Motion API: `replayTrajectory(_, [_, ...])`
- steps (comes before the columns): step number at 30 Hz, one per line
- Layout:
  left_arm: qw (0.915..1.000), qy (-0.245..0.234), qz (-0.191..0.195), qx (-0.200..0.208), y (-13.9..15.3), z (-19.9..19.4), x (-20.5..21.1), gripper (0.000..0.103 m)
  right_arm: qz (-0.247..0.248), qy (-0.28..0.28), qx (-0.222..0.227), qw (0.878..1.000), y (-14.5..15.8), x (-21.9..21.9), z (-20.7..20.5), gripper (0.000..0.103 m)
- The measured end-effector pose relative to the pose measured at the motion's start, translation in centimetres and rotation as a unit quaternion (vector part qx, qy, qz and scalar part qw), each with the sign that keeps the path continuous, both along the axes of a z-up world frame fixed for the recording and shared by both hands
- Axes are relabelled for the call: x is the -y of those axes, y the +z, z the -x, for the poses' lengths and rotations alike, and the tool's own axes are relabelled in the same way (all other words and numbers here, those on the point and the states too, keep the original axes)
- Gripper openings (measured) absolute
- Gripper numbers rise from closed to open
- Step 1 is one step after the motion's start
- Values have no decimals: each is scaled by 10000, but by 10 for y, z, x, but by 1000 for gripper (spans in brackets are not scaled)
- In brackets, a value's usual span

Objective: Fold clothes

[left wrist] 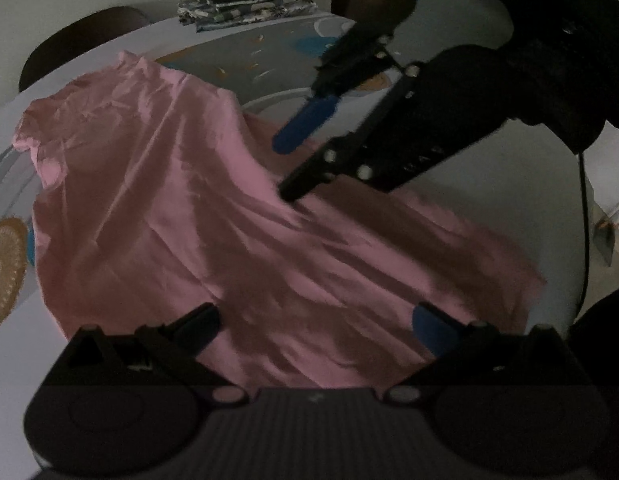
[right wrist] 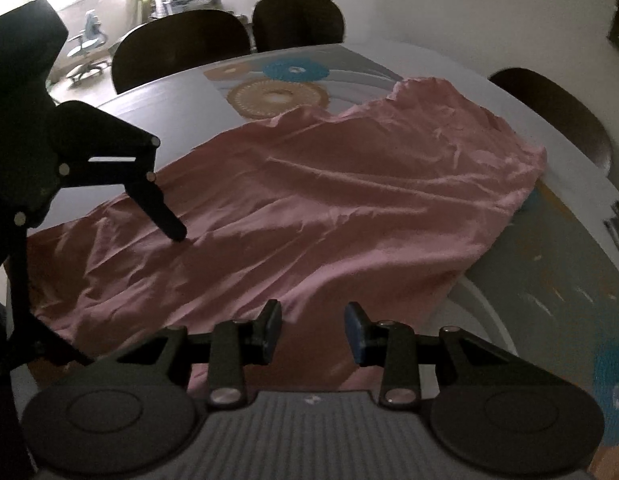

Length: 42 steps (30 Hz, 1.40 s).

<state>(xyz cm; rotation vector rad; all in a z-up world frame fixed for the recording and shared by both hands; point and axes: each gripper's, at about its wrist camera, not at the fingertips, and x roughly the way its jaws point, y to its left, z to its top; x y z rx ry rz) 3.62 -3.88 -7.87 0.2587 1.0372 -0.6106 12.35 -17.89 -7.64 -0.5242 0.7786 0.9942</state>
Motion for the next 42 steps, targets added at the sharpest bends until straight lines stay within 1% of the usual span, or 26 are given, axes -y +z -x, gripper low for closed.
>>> replayTrajectory(2, [10000, 8, -69, 40, -3, 2, 3, 103, 6, 110, -18, 9999, -2, -2, -5, 34])
replayTrajectory(5, [9998, 35, -180, 110, -4, 6, 6, 103, -34, 237, -233, 9994, -9, -4, -13, 35])
replayTrajectory(8, [9995, 72, -264, 165, -6, 8, 9, 103, -244, 386, -349, 9983, -14, 10, -15, 37])
replayTrajectory(11, [9994, 148, -244, 170, -7, 7, 10, 103, -118, 551, -310, 9979, -14, 25, -15, 37])
replayTrajectory(17, [9992, 255, -254, 201, -8, 8, 13, 103, -30, 547, -384, 9978, -13, 51, -17, 37])
replayTrajectory(20, [9990, 312, -251, 212, -9, 8, 14, 103, -25, 455, -403, 9981, -13, 60, -15, 38])
replayTrajectory(23, [9988, 362, -263, 204, -9, 5, 15, 103, 131, 458, -429, 9979, -11, 65, -12, 37])
replayTrajectory(24, [9987, 372, -271, 195, -9, 5, 15, 103, 107, 414, -412, 9982, -9, 66, -13, 37])
replayTrajectory(28, [9986, 390, -329, 132, -8, 2, 16, 103, -78, 233, -286, 9993, 0, 62, -19, 37])
replayTrajectory(30, [9987, 344, -371, 78, -7, -1, 18, 103, -37, 317, -149, 9994, 0, 53, -22, 37])
replayTrajectory(33, [9991, 262, -326, 114, -2, -3, 16, 103, 96, 441, 9, 9990, -3, 34, -30, 37])
replayTrajectory(36, [9994, 197, -246, 153, 1, -8, 12, 103, 83, 415, 20, 9991, -5, 20, -43, 37])
replayTrajectory(40, [9996, 174, -153, 133, 2, -14, 7, 103, 121, 454, 42, 9989, -5, 9, -55, 37])
replayTrajectory(42, [9998, 160, -90, 105, 1, -16, 7, 103, 63, 425, 24, 9991, -4, 8, -58, 37])
